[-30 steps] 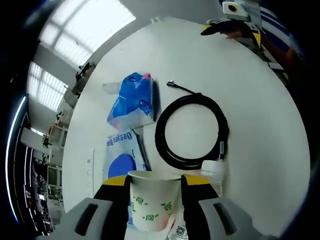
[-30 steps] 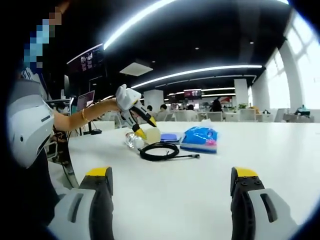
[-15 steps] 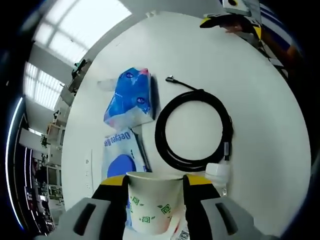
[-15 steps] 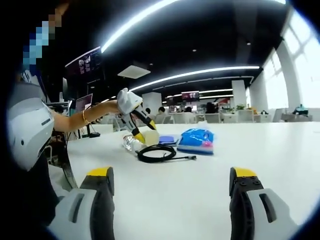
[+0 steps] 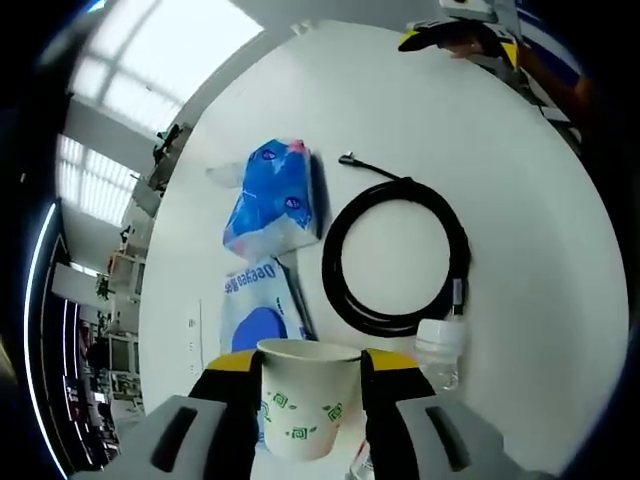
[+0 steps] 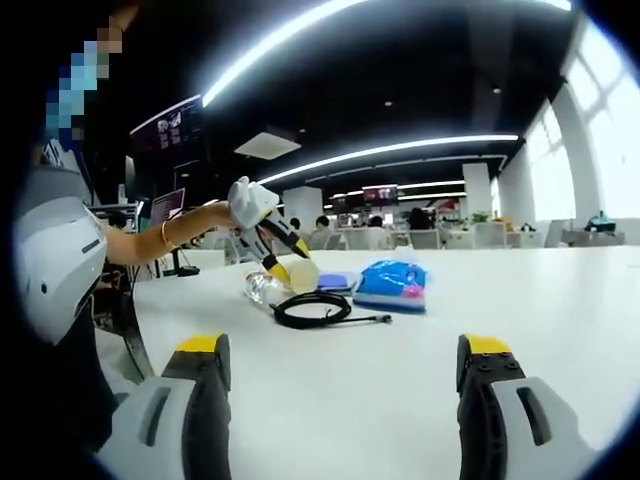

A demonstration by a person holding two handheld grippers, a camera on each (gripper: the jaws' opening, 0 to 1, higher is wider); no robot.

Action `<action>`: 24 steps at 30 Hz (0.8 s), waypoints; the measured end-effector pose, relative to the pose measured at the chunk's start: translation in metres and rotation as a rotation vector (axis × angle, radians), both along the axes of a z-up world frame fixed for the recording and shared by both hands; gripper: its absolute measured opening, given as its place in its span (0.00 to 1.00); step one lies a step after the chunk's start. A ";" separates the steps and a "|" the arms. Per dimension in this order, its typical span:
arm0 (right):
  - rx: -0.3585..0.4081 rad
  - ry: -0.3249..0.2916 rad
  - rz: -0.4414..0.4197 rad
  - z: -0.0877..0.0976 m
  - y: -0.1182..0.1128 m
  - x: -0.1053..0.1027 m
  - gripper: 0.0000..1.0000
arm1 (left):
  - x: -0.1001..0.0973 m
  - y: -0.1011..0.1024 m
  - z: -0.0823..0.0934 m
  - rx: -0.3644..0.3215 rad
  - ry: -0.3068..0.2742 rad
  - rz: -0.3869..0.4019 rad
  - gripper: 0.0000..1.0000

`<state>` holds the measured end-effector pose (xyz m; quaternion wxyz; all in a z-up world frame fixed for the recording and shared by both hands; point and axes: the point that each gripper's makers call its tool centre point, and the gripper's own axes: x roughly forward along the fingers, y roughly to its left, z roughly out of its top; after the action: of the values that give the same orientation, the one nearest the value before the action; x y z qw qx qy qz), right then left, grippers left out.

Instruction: Arrange the tabletop items into an orderly group along one side of the table until the central work area is clear of visible clutter.

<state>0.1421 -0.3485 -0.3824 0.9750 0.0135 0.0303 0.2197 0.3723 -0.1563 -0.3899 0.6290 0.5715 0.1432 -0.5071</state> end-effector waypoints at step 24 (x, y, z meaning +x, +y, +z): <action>-0.029 0.009 -0.002 0.000 0.003 -0.005 0.90 | 0.000 -0.003 -0.013 -0.017 0.055 -0.012 0.41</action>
<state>0.1374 -0.3458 -0.3823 0.9752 0.0003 0.0380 0.2179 0.3723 -0.1594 -0.4026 0.6267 0.5528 0.1526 -0.5276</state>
